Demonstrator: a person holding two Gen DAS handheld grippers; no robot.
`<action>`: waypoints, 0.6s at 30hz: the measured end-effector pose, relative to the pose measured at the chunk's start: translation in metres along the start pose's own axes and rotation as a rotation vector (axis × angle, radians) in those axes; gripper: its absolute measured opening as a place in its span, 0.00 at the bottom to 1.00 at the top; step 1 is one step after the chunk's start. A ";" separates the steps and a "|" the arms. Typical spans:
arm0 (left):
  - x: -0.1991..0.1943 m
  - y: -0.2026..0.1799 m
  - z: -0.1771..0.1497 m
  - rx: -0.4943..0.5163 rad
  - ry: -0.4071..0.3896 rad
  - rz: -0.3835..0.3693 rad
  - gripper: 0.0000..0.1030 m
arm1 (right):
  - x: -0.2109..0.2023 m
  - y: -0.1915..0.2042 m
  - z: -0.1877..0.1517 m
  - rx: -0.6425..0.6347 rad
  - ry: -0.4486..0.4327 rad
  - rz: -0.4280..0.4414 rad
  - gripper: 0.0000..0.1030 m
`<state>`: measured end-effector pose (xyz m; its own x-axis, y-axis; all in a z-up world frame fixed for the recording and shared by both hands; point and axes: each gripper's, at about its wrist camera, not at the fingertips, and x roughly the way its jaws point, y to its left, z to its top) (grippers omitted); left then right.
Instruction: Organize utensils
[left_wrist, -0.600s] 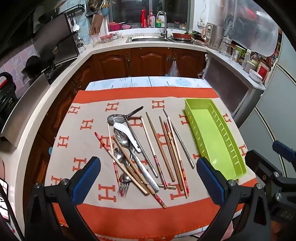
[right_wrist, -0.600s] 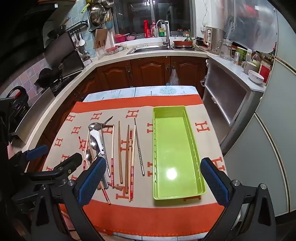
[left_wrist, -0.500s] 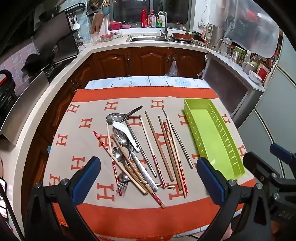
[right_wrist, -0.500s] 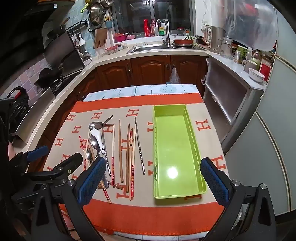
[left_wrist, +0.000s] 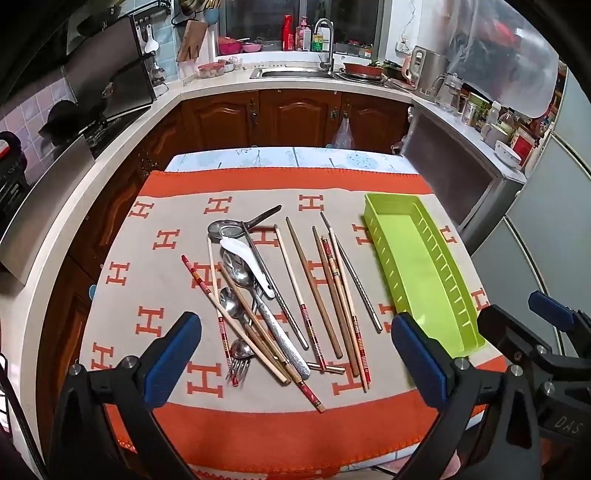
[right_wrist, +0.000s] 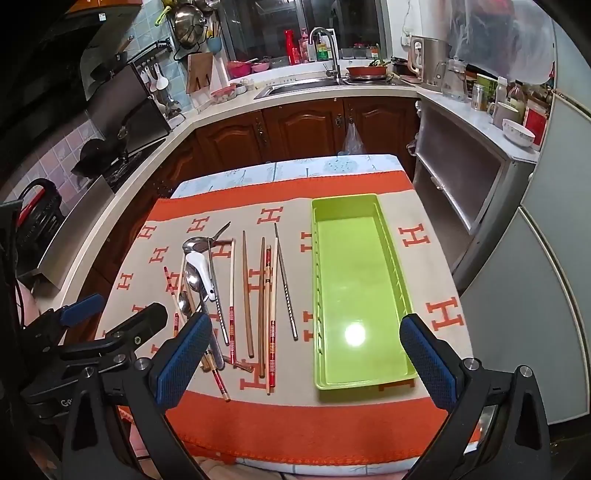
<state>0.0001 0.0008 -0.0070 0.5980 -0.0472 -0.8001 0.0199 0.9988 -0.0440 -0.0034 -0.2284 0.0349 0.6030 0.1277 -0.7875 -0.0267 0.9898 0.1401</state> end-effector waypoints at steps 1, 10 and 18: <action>0.000 0.001 0.000 0.000 -0.001 0.002 0.98 | 0.000 0.000 0.000 0.000 0.000 0.000 1.00; 0.002 0.002 0.000 -0.005 0.007 0.017 0.98 | 0.002 0.004 0.000 -0.011 0.005 0.002 1.00; 0.002 0.003 0.000 -0.002 0.004 0.027 0.98 | 0.002 0.006 -0.001 -0.007 0.007 0.006 1.00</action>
<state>0.0012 0.0032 -0.0091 0.5954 -0.0202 -0.8032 0.0020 0.9997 -0.0237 -0.0033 -0.2225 0.0336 0.5975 0.1341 -0.7906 -0.0362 0.9894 0.1404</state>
